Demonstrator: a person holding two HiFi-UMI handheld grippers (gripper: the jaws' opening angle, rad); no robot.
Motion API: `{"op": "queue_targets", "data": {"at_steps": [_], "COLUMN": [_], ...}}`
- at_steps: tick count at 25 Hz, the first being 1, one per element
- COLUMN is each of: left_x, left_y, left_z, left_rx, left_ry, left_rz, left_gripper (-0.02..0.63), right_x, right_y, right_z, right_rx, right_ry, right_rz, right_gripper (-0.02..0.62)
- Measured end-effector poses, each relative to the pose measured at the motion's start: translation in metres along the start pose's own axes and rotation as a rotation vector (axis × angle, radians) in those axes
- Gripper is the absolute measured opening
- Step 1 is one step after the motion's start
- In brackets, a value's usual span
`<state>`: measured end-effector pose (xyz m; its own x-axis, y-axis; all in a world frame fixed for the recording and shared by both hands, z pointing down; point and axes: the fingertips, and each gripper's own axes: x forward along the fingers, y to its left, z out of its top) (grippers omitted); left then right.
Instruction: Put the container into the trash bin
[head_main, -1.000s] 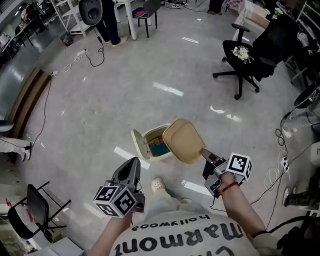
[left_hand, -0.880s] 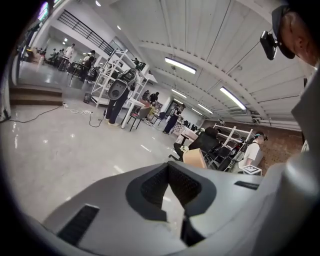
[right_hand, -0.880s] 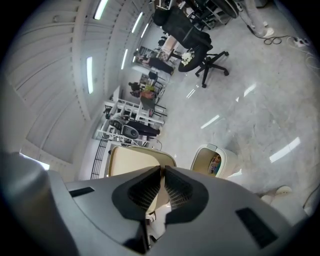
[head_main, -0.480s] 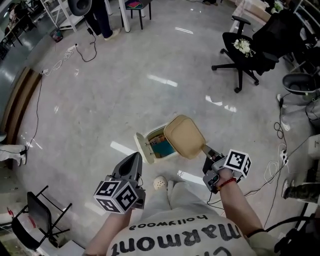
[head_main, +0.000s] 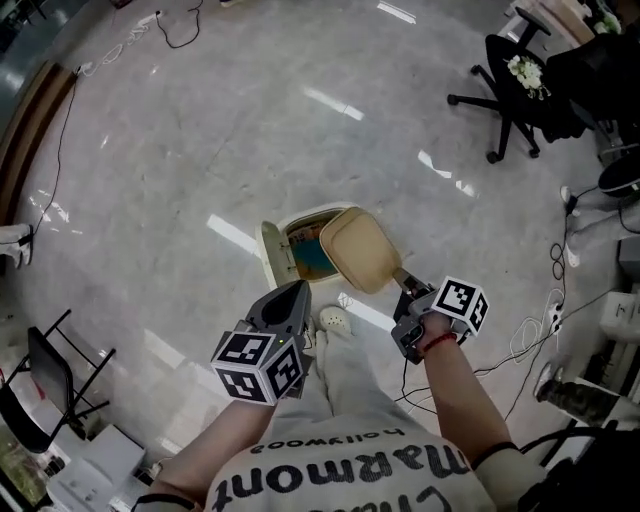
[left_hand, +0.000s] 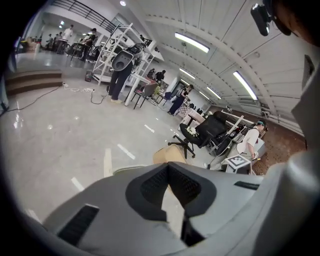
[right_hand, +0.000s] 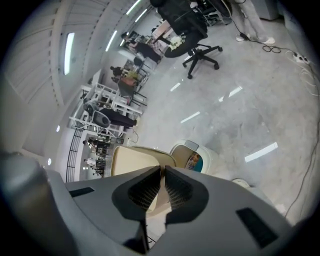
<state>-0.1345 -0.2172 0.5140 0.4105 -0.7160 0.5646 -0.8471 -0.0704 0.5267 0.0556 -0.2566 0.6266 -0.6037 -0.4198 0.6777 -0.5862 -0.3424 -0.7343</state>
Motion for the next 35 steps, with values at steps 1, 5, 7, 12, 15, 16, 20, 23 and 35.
{"op": "queue_targets", "data": {"at_steps": [1,5,7,12,15,16,20,23,35], "left_x": [0.009,0.04,0.055,0.086,0.104,0.109,0.121,0.127,0.136], "left_y": [-0.002,-0.01,-0.006,0.001,0.005,0.008,0.027,0.038,0.052], "left_z": [-0.006,-0.032,-0.047,-0.083,-0.107,-0.115,-0.143,-0.159,-0.176], "left_rx": [-0.002,-0.013,-0.024,-0.009,-0.012,-0.022,-0.056,-0.062,-0.163], "left_ry": [0.013,0.065,0.085,0.094,0.134,0.146,0.197,0.228,0.238], "left_rz": [0.002,0.006,0.014,0.013,-0.001,0.0,0.02,0.031,0.029], "left_gripper": [-0.005,-0.006,-0.006,-0.006,-0.006,-0.006,-0.006,-0.006,-0.006], "right_x": [0.008,0.035,0.049,0.087,0.112,0.121,0.152,0.169,0.216], "right_y": [-0.007,-0.036,-0.048,-0.074,-0.086,-0.088,-0.096,-0.102,-0.095], "right_z": [0.003,0.012,0.016,0.023,0.022,0.021,0.011,0.008,0.014], "right_rx": [-0.006,-0.038,-0.064,-0.132,-0.207,-0.229,-0.27,-0.314,-0.544], "right_ry": [0.01,0.04,0.045,0.03,0.043,0.053,0.098,0.109,0.11], "right_rz": [-0.015,-0.08,-0.108,-0.171,-0.209,-0.217,-0.232,-0.259,-0.337], "right_gripper": [0.014,0.014,0.014,0.014,0.014,0.014,0.014,0.014,0.014]}}
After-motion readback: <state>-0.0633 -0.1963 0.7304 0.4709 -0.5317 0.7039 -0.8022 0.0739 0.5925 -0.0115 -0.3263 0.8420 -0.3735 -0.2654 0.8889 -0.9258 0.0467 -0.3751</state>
